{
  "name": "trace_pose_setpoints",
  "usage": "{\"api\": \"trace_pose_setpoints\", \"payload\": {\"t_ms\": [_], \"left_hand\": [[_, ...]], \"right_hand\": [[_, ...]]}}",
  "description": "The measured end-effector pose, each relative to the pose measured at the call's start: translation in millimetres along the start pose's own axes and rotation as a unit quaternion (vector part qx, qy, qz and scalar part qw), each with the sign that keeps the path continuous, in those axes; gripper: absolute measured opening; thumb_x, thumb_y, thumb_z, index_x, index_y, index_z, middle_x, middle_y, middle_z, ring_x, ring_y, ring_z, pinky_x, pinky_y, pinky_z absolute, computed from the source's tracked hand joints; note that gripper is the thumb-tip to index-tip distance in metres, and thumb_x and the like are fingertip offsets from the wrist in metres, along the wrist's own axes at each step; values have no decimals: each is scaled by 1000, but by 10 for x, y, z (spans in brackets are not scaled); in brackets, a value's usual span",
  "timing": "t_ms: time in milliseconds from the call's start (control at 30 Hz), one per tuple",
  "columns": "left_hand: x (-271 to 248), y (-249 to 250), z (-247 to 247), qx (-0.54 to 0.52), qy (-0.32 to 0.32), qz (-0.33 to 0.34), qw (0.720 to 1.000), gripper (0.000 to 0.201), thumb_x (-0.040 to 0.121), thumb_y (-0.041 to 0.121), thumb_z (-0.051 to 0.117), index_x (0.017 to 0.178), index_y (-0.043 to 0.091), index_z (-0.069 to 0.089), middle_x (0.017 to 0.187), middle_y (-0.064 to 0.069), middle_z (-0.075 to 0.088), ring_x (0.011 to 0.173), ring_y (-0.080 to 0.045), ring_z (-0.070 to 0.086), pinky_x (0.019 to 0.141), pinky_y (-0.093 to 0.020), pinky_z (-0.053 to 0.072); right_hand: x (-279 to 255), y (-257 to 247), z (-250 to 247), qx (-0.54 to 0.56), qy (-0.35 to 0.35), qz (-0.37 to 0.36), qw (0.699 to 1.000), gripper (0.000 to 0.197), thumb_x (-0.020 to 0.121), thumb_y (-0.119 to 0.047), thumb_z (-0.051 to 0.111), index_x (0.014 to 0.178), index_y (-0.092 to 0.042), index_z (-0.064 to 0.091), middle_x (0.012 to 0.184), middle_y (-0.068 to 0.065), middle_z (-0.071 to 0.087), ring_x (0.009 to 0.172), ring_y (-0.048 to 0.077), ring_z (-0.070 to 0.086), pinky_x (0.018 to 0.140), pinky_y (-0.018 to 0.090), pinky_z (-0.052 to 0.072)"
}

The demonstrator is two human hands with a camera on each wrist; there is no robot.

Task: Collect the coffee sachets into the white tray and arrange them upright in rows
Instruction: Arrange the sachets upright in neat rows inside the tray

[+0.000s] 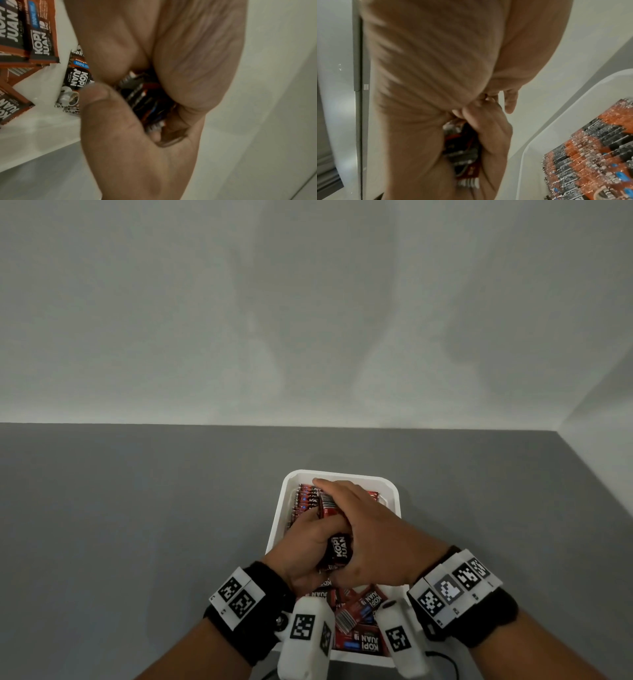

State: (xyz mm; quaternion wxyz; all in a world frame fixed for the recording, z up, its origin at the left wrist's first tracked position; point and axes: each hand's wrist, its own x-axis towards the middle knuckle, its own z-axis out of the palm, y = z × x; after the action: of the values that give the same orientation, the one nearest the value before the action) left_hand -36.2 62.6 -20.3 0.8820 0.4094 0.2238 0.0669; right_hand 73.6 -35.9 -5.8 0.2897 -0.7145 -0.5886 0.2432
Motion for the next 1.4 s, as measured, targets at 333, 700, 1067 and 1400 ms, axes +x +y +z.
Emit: {"api": "trace_pose_setpoints", "payload": {"t_ms": [333, 700, 1067, 1400], "left_hand": [[-14, 13, -91, 17, 9, 9, 1000, 26, 96, -1, 50, 116, -13, 62, 90, -25, 67, 70, -30, 68, 61, -34, 59], [50, 141, -326, 92, 34, 22, 995, 32, 81, 18, 82, 105, 4, 68, 84, -21, 67, 67, -24, 59, 56, -28, 44], [124, 223, -397, 182, 126, 103, 970, 30, 83, -8, 72, 110, -5, 60, 76, -11, 69, 66, -25, 62, 53, -30, 47], [124, 260, -132, 174, 88, 65, 979, 12, 97, 8, 63, 96, -3, 66, 79, -14, 64, 57, -15, 58, 46, -22, 43]], "right_hand": [[0, 56, 29, 173, 15, 53, 983, 116, 62, -38, 96, 155, -34, 28, 147, -13, 43, 127, -4, 52, 100, 28, 51], [-18, 185, -174, 394, 232, 146, 877, 37, 88, 16, 56, 70, -9, 78, 85, 7, 76, 83, 25, 70, 77, 37, 58], [-46, 178, -90, 314, 259, 175, 896, 29, 78, 1, 83, 96, -13, 67, 83, 11, 77, 81, 33, 75, 77, 57, 61], [76, -3, 120, 33, 100, 112, 988, 27, 102, -13, 51, 127, -21, 47, 106, -7, 66, 95, 7, 65, 81, 30, 55]]}}
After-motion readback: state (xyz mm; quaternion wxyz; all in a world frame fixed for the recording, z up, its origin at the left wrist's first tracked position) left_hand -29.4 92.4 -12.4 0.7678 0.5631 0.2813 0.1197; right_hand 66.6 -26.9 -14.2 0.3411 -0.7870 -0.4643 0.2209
